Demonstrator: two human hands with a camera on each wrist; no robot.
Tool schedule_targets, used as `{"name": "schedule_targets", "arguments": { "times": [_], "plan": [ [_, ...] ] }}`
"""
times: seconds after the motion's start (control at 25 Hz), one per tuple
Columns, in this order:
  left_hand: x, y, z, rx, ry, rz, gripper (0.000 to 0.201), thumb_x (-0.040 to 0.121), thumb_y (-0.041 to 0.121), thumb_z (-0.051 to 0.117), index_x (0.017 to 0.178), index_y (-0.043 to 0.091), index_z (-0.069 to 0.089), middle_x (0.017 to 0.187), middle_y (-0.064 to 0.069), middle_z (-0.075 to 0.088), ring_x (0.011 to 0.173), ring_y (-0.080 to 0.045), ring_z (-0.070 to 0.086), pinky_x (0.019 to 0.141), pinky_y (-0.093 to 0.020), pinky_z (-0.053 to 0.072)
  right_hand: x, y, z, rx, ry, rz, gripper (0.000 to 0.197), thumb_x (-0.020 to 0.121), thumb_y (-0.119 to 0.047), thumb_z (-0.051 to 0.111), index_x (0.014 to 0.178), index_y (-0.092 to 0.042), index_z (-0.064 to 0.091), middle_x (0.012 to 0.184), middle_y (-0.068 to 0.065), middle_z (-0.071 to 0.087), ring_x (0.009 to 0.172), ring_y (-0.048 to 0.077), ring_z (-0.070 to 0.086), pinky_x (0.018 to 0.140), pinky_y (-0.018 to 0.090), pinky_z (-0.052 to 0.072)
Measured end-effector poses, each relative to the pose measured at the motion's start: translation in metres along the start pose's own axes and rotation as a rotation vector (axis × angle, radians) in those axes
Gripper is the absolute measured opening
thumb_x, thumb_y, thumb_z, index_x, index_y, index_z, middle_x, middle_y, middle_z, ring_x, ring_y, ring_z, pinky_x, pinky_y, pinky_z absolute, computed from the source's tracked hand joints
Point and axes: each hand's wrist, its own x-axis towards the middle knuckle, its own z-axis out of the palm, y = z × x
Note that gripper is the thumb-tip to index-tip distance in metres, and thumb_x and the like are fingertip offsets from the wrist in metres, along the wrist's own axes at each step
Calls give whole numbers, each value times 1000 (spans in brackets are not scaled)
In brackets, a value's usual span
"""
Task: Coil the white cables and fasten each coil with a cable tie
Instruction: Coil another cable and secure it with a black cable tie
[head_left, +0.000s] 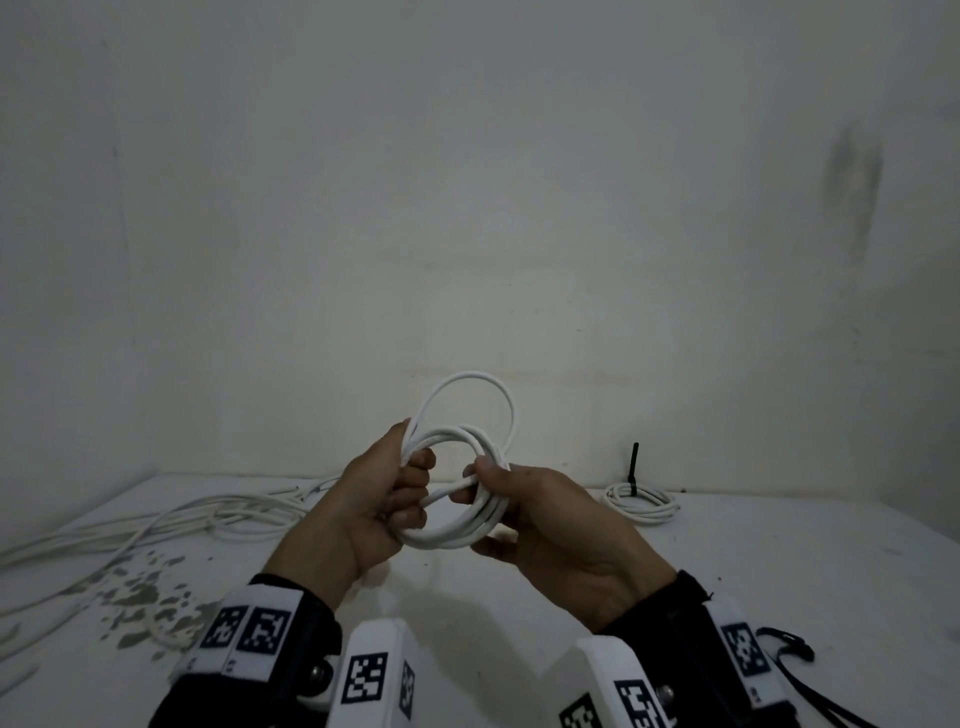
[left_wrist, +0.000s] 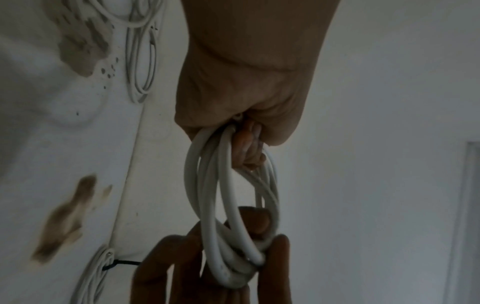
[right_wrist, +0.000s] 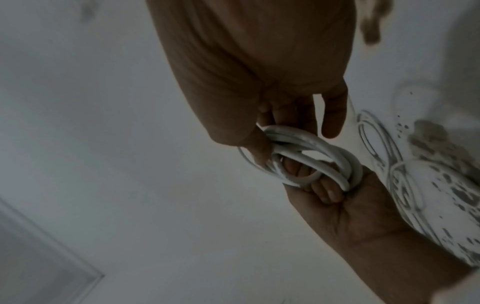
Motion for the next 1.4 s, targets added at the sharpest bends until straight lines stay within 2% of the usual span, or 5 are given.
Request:
{"name": "schedule_targets", "arguments": {
  "times": [0.24,0.4,0.56,0.88,1.4],
  "plan": [
    [-1,-6,-1,-47,-98,-24,52,96,48,47,53,18,42,42,6,22,30,-5,17,35,-13,12,-11,6,20,-224,-7,-182,32,87,-9,62,57,-18,61,55,-3,60,52,9,58,56,23,48],
    [-9,3,10,62,-97,20,59,91,61,45,53,17,40,43,7,19,32,-8,13,36,-18,12,1,12,5,-668,327,-302,22,76,-19,74,78,-16,52,70,0,58,60,12,55,53,22,47],
    [-9,0,11,97,24,40,63,78,76,51,56,18,39,48,6,18,36,-9,14,35,-19,15,-3,-2,-7,-825,254,-140,38,78,-35,75,98,-19,48,83,5,70,54,12,56,50,26,48],
    [5,-1,-10,-77,254,115,58,81,66,60,57,21,32,41,8,17,30,-8,15,33,-15,14,-19,-16,3,-620,173,-197,50,84,0,57,124,-28,45,60,4,58,31,5,37,34,19,29],
    [18,1,-53,-283,285,97,45,97,43,54,64,17,36,33,7,20,23,-6,15,29,-14,13,-38,-37,4,-846,14,-276,27,88,-1,54,91,-21,72,54,8,59,33,17,43,43,22,41]
  ]
}}
